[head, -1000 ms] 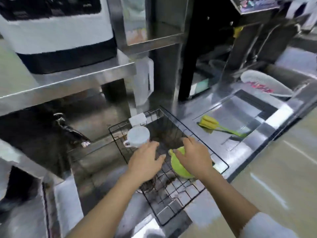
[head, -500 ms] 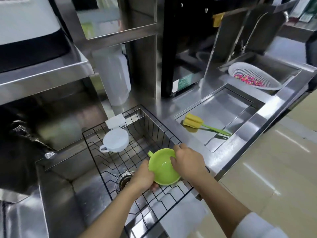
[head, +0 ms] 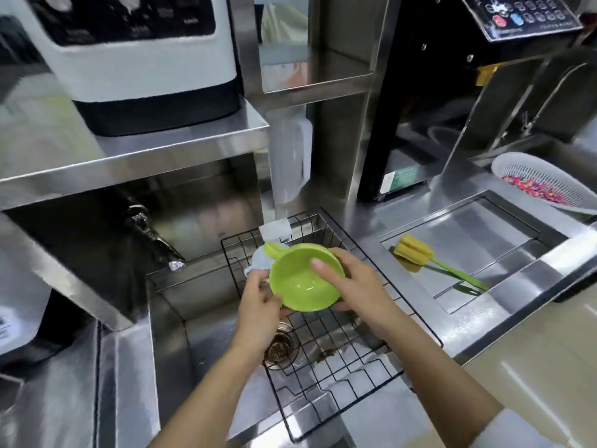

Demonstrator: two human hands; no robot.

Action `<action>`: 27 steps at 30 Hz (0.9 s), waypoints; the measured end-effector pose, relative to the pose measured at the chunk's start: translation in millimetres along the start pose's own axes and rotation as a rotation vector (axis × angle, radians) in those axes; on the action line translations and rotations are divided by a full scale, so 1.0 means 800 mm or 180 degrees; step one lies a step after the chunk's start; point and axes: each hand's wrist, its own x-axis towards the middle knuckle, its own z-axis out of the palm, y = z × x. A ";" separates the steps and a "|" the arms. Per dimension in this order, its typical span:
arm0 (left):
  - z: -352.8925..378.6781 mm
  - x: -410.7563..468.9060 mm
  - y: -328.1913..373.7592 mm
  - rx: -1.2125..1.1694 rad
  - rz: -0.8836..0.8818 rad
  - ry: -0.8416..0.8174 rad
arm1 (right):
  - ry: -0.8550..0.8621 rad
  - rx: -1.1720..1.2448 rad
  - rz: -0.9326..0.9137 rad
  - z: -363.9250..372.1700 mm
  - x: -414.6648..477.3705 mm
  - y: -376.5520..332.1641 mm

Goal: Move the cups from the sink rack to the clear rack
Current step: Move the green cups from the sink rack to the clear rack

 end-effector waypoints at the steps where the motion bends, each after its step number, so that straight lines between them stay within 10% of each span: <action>1: -0.009 -0.004 0.005 -0.0221 -0.0063 -0.0088 | -0.0135 0.0439 0.0128 0.007 -0.002 -0.010; 6: -0.061 -0.031 0.029 -0.0957 -0.0319 -0.0294 | 0.0191 0.0639 -0.0059 0.070 -0.005 -0.038; 13: -0.150 -0.069 0.040 -0.1370 0.0025 0.1000 | 0.0010 0.0265 -0.0799 0.186 -0.046 -0.083; 22: -0.287 -0.150 0.064 -0.1541 0.1025 0.1606 | -0.1522 0.0641 -0.1069 0.290 -0.099 -0.170; 27: -0.371 -0.200 0.071 -0.1456 0.1297 0.1419 | -0.1459 0.0321 -0.1559 0.358 -0.140 -0.198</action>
